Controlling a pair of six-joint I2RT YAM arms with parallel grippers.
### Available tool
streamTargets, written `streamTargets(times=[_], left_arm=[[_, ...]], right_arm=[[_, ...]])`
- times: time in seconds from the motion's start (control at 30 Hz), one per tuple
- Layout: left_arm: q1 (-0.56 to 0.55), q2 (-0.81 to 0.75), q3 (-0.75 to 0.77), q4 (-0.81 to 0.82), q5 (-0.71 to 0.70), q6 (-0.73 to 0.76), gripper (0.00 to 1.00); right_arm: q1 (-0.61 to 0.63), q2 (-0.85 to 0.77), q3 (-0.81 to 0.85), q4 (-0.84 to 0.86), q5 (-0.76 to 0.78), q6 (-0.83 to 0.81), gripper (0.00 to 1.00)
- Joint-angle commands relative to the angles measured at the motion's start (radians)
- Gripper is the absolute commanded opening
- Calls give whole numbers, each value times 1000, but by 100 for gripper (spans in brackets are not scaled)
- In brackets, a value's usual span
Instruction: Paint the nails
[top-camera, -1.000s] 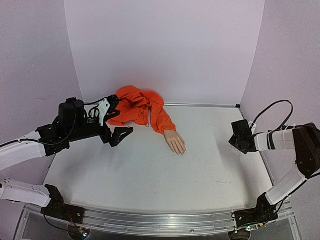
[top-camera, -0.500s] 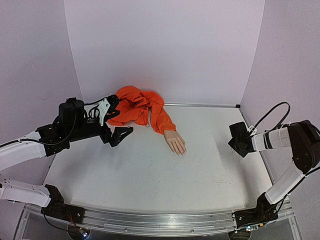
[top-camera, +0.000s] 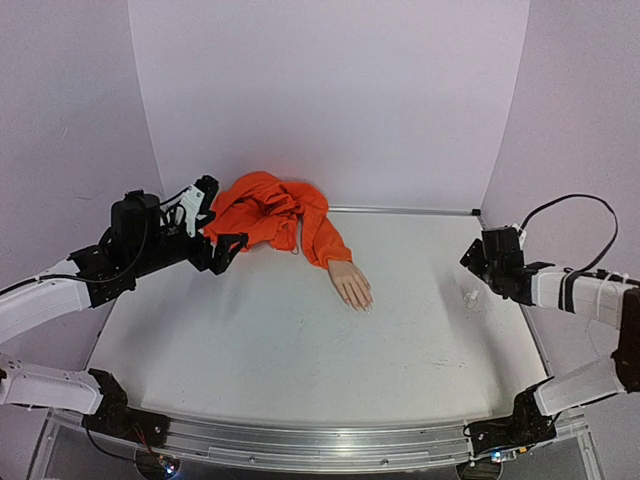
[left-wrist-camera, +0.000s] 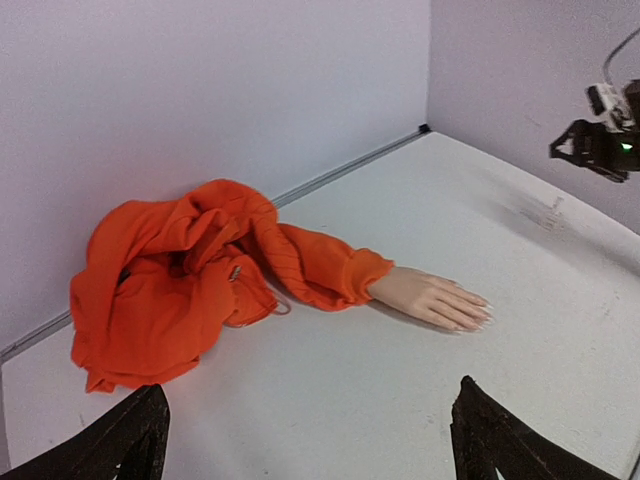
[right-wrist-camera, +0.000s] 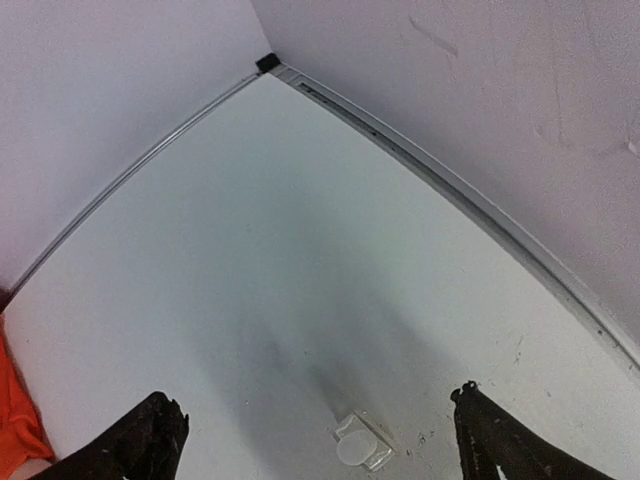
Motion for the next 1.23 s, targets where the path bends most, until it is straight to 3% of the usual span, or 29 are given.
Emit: streamTargets(times=[0.0, 0.2, 0.43, 0.9, 1.2], left_arm=[[129, -74, 45, 29, -124, -77, 99], [336, -162, 161, -96, -215, -113, 100], [459, -206, 289, -241, -262, -89, 100], [470, -270, 334, -236, -196, -42, 99], [470, -288, 315, -235, -186, -41, 99]], right_arm=[[-1, -197, 10, 20, -104, -280, 98], [-14, -421, 93, 9, -336, -532, 98], [-15, -508, 262, -143, -375, -637, 98], [-15, -542, 383, -234, -303, -618, 98], [-15, -576, 367, -224, -274, -585, 98]])
